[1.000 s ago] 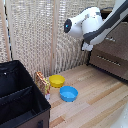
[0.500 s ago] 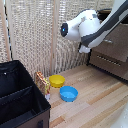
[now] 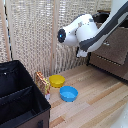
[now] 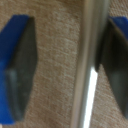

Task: Kindly move your gripper toward the top drawer's handle. With caution, hold the handle robustly using your gripper and pull open the top drawer. Let the handle go. Relocate your gripper to the bowl placed in the background. Gently hold the bowl using your gripper. Bring the gripper and the bowl to the ajar drawer. Softly release the bowl into it.

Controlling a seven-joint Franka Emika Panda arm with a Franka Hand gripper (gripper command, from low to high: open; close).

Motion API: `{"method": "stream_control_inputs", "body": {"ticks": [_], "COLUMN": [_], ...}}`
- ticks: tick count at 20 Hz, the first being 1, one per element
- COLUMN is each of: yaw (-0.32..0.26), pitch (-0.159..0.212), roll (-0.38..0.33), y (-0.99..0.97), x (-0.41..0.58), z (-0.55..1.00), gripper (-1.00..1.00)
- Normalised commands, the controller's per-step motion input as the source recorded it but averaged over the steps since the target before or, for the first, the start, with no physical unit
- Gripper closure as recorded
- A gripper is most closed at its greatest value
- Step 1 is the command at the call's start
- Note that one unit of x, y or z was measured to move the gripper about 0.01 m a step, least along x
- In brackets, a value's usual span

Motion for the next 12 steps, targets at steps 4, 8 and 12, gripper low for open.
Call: {"method": "stream_control_inputs", "body": {"ticks": [4, 8, 12], "yaw": [0.000, -0.005, -0.119], "pitch": [0.025, 0.000, -0.013], "roll": [0.029, 0.000, 0.043], "y": [0.46, 0.71, 0.68], "x": [0.203, 0.106, 0.011], "z": [-0.01, 0.14, 0.21], "gripper": [-1.00, -1.00, -1.00]}}
